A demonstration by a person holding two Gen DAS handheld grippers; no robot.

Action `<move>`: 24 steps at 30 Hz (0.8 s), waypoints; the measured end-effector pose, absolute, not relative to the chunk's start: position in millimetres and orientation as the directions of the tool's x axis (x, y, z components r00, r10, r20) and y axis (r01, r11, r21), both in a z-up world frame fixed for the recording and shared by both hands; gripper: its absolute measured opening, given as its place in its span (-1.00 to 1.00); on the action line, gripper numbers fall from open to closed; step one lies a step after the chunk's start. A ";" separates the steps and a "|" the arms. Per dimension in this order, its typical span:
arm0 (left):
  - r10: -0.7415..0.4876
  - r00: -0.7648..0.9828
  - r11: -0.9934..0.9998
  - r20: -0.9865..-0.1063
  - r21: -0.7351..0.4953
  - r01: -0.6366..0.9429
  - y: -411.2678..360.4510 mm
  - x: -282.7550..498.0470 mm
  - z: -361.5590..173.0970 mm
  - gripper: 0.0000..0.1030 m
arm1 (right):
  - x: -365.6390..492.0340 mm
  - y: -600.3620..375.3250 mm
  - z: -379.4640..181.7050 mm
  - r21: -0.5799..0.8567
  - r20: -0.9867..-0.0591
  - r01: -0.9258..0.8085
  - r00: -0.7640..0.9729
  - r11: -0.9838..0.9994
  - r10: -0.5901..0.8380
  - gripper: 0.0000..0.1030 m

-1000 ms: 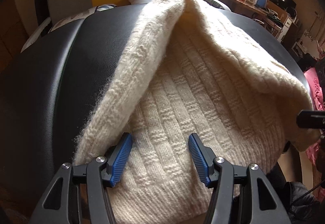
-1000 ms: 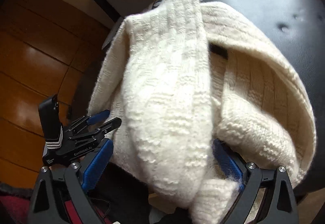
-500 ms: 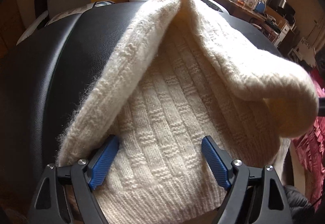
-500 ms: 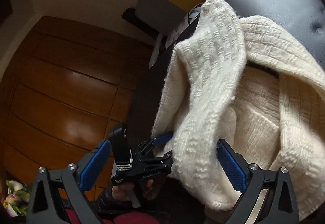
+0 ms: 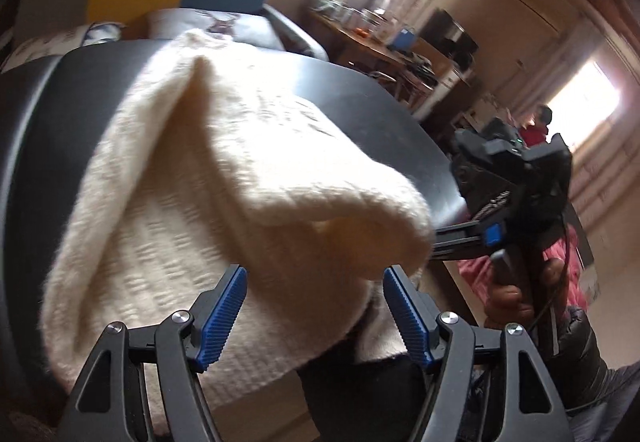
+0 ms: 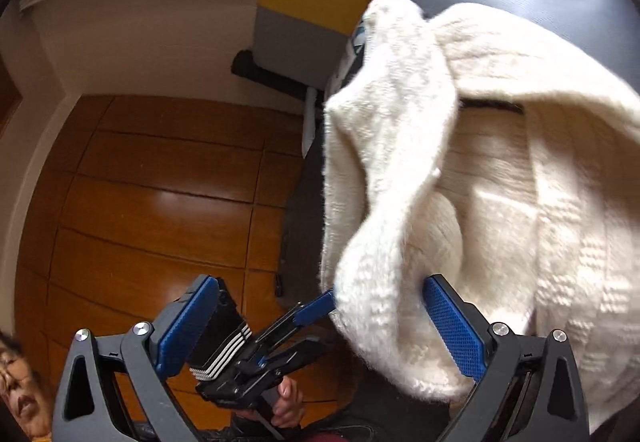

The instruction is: Fold clothes

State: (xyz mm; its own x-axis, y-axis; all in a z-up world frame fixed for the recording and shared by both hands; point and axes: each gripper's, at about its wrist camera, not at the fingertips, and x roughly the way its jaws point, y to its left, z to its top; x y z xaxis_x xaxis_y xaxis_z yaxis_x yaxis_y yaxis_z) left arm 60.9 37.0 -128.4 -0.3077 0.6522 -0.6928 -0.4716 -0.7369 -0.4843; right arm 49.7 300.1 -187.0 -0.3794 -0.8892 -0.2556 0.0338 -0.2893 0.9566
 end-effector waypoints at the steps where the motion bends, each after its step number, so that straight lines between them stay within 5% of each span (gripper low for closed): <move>1: 0.665 -0.289 -0.721 -0.689 -0.490 -0.490 46.6 60.9 -126.2 0.39 | 53.5 304.0 -190.2 0.958 -0.255 0.023 -0.391 -0.286 -0.885 1.00; 14: 0.556 -0.249 -0.741 -0.793 -0.336 -0.582 134.4 79.3 -125.6 0.20 | 78.4 342.6 -234.8 0.967 -0.254 -0.122 -0.506 -0.223 -0.824 1.00; 19: 0.533 -0.241 -0.768 -0.811 -0.344 -0.540 132.4 70.7 -138.6 -0.15 | 78.0 347.9 -259.7 0.961 -0.273 -0.176 -0.501 -0.212 -0.821 1.00; 21: 0.550 -0.248 -0.770 -0.798 -0.369 -0.520 124.6 67.5 -138.1 -0.73 | 77.6 348.3 -264.7 0.965 -0.257 -0.173 -0.504 -0.195 -0.825 1.00; 24: 0.588 -0.288 -0.768 -0.756 -0.410 -0.492 103.1 63.7 -126.7 -0.79 | 74.6 344.5 -265.1 0.963 -0.266 -0.171 -0.498 -0.207 -0.825 1.00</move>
State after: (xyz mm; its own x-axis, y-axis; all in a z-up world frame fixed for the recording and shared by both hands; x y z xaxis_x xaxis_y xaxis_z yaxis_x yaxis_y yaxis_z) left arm 63.7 103.1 -126.7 -0.2875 0.5879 -0.7561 -0.4919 -0.7680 -0.4101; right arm 74.6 344.5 -265.1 -0.4982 -0.8254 -0.2656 -0.1706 -0.2070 0.9633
